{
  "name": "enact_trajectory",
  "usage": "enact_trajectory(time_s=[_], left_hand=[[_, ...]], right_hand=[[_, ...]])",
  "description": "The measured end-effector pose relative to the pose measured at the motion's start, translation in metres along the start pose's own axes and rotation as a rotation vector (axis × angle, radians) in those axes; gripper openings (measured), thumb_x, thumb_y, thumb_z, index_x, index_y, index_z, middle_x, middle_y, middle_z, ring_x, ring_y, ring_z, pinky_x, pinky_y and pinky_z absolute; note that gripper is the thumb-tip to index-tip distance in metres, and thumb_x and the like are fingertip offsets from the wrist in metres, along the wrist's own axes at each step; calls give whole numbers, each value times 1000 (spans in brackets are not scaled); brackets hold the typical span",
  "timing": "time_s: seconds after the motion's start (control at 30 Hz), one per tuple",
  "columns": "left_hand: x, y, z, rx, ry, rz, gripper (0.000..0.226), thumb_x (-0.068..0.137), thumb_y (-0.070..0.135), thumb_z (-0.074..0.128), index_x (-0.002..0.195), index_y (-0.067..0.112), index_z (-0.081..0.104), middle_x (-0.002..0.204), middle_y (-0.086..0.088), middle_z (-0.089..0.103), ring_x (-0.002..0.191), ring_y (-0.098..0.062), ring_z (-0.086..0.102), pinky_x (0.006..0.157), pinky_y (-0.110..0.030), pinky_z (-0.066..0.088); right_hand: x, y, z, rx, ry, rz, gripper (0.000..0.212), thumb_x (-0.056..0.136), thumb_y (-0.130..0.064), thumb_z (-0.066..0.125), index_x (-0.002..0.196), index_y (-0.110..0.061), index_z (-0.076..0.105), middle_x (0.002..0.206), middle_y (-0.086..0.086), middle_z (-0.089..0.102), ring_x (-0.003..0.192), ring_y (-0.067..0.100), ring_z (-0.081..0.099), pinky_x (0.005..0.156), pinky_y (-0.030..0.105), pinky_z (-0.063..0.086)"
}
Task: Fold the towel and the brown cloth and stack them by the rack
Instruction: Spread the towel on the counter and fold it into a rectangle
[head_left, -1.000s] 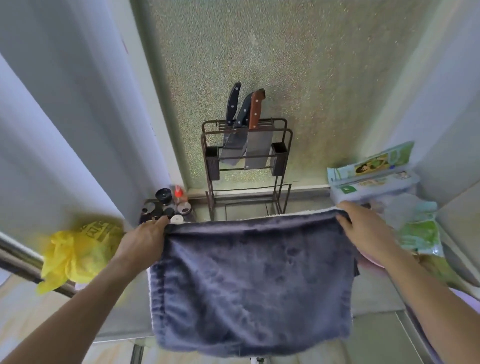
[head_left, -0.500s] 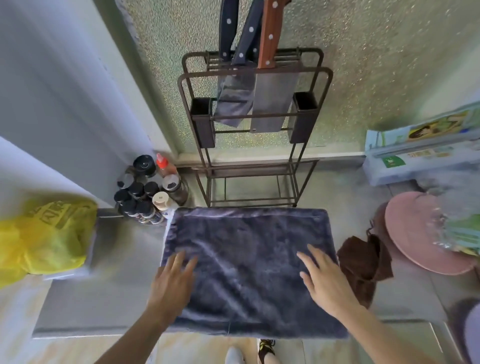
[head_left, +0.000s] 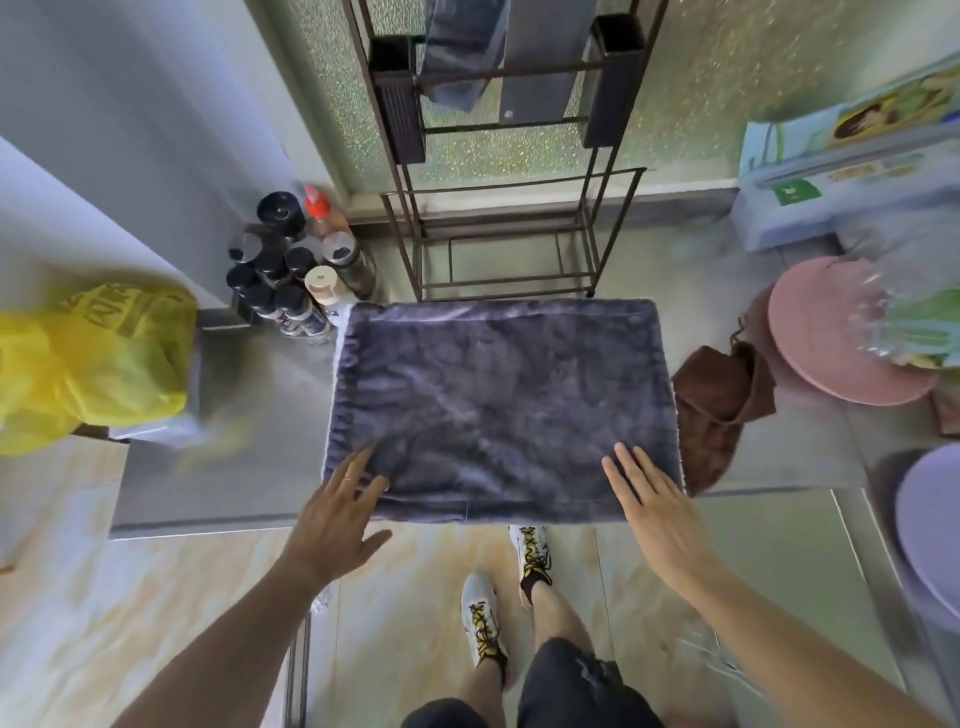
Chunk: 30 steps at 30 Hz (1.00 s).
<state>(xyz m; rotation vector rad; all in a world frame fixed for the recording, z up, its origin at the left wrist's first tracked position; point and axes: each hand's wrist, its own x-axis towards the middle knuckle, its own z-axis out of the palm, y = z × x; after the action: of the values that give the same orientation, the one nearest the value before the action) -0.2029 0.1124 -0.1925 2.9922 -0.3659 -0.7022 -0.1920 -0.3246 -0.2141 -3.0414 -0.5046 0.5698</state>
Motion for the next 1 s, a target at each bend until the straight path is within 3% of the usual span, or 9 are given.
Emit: enact_trajectory(time_s=[0.07,0.13,0.27,0.4,0.5,0.53,0.77,0.87,1.0], left_hand=[[-4,-3,6,0,9,7,52,70,4,79,117,15,58,152,-23,45,132,-43,54,80,-48,64],[-10,-3,12,41,42,4,59,62,-15,73,114,9,61,146,-25,52,127,-44,59,67,-45,65],[-24,-7,16,96,75,9,55,49,-17,80,98,4,66,121,-24,68,96,-42,71,50,-40,61],[-37,-7,2,120,119,14,39,47,-4,82,76,14,64,69,-4,69,57,-27,65,46,-32,54],[-48,-4,-20,113,259,14,8,68,12,61,74,18,60,58,-1,64,51,-28,60,54,-35,51],[-51,-4,-28,76,305,-17,8,71,14,56,75,17,61,59,-1,64,53,-29,60,56,-36,51],[-8,-15,-88,-38,401,-243,26,74,1,58,98,12,58,72,-8,64,63,-36,64,54,-40,53],[23,-20,-106,33,311,-245,50,66,-18,67,106,9,58,79,-14,58,67,-38,61,50,-44,54],[63,-21,-120,122,301,-292,48,62,-19,75,105,3,67,83,-19,62,71,-39,62,45,-42,51]], right_hand=[[-6,3,3,-25,76,14,98,55,16,80,145,0,45,152,20,46,137,34,51,99,44,55],[-12,4,1,-65,138,28,87,41,22,81,126,7,63,133,24,63,119,35,66,83,42,61],[-25,5,-10,-89,159,82,67,31,17,89,95,5,74,99,22,76,86,36,76,59,42,62],[-43,9,-31,-49,217,139,52,37,13,89,82,-2,70,71,11,69,60,33,68,42,34,51],[-53,14,-54,-38,296,177,43,46,7,88,84,-3,69,69,11,66,59,35,65,44,35,50],[-53,15,-63,-40,324,183,40,50,5,88,84,-3,69,69,11,65,60,35,64,46,36,50],[6,27,-129,-46,460,176,26,72,2,76,96,-1,66,78,13,66,66,31,63,51,35,50],[49,37,-139,-29,435,185,29,76,2,74,103,-1,64,90,17,69,78,34,67,60,41,57],[106,52,-138,-24,338,223,37,77,6,72,111,-3,62,98,17,69,83,35,66,62,41,57]])
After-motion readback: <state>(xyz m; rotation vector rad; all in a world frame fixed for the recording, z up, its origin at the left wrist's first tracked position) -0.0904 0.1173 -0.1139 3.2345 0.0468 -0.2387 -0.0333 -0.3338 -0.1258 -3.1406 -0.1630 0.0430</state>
